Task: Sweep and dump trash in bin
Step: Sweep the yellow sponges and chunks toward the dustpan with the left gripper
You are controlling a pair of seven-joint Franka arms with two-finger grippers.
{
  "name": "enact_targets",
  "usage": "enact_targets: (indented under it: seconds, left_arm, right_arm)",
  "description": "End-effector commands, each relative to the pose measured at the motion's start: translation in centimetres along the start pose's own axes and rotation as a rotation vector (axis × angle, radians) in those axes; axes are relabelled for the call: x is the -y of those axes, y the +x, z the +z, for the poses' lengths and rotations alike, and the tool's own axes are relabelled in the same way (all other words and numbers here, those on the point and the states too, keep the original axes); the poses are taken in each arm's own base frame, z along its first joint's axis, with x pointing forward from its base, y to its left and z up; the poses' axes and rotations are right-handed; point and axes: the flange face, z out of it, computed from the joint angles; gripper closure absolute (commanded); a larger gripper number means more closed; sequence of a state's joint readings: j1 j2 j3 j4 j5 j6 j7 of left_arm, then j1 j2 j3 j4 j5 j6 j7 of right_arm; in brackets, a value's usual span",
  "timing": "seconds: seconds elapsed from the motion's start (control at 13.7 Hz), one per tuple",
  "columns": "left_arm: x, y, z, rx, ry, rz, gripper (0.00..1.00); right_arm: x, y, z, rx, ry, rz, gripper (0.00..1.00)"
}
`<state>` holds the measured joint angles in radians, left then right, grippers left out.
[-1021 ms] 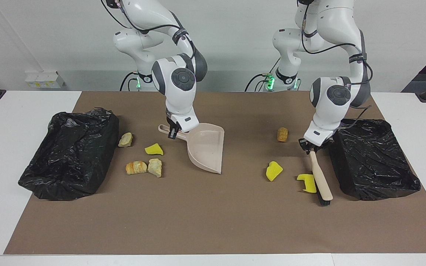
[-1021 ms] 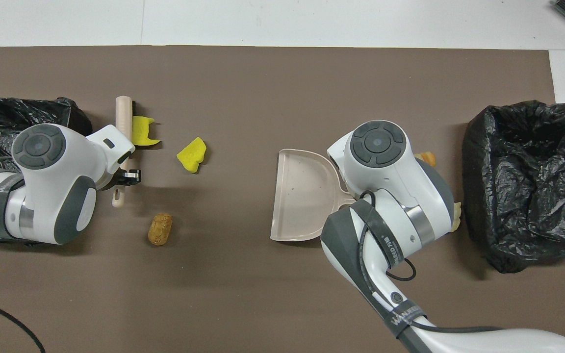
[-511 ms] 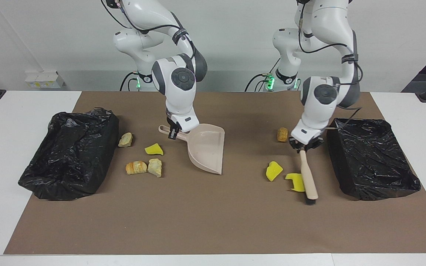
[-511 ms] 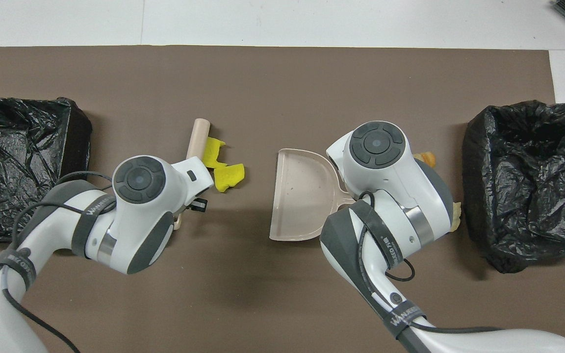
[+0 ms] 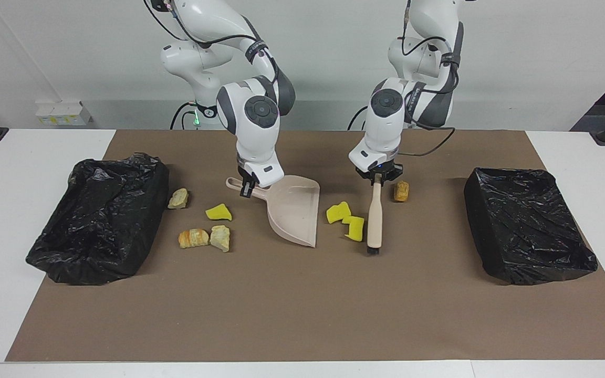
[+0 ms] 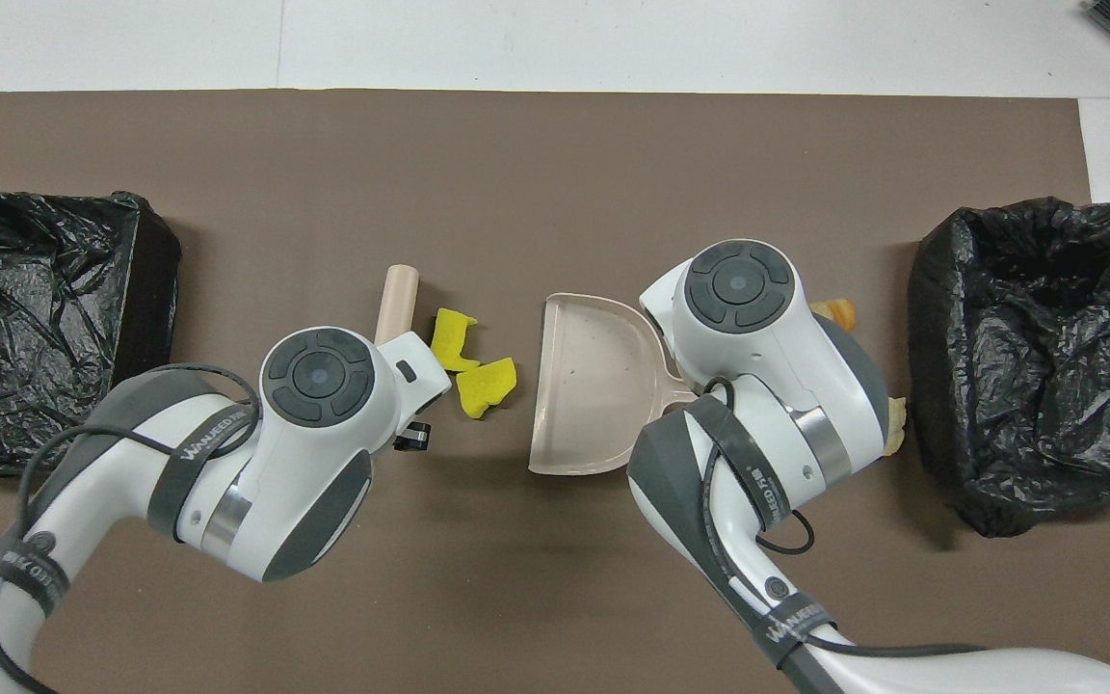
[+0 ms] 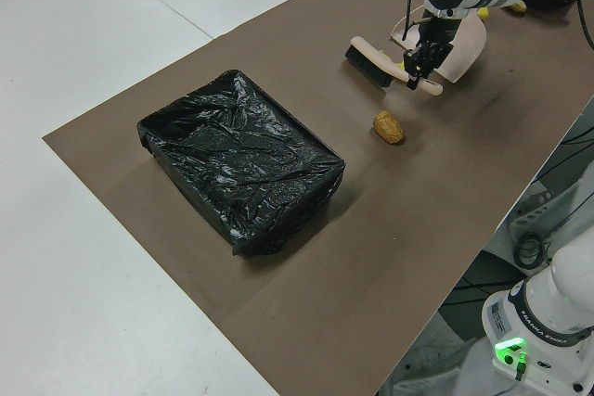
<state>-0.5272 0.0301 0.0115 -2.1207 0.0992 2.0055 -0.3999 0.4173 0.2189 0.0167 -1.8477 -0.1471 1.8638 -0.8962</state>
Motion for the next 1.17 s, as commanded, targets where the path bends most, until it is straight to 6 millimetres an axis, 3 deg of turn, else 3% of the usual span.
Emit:
enact_targets:
  seconds: [0.0, 0.15, 0.29, 0.66, 0.8, 0.95, 1.09]
  left_arm:
    - [2.8, -1.3, -2.5, 0.032, 0.002, -0.149, 1.00]
    - [5.3, -2.8, -4.0, 0.068, 0.013, -0.225, 1.00]
    - [5.8, -3.7, -4.0, 0.109, 0.038, -0.329, 1.00]
    - [7.2, -10.5, 0.0, 0.187, 0.100, -0.510, 1.00]
    - [6.4, -11.6, 2.5, 0.236, 0.098, -0.580, 1.00]
    - [5.3, -11.3, 3.8, 0.230, -0.002, -0.648, 1.00]
    - [2.8, -10.9, 4.7, 0.244, -0.026, -0.630, 1.00]
  right_arm:
    - [0.6, -0.5, -0.3, -0.003, -0.013, -0.020, 1.00]
    - [0.6, -0.5, -0.3, -0.002, -0.012, -0.020, 1.00]
    - [0.6, -0.5, -0.3, -0.004, -0.015, -0.020, 1.00]
    - [0.7, -0.6, -0.1, 0.000, -0.009, -0.021, 1.00]
    - [0.8, -0.6, -0.1, 0.001, -0.007, -0.021, 1.00]
    - [0.8, -0.6, -0.1, -0.001, -0.010, -0.021, 1.00]
    - [0.8, -0.6, -0.1, 0.001, -0.007, -0.021, 1.00]
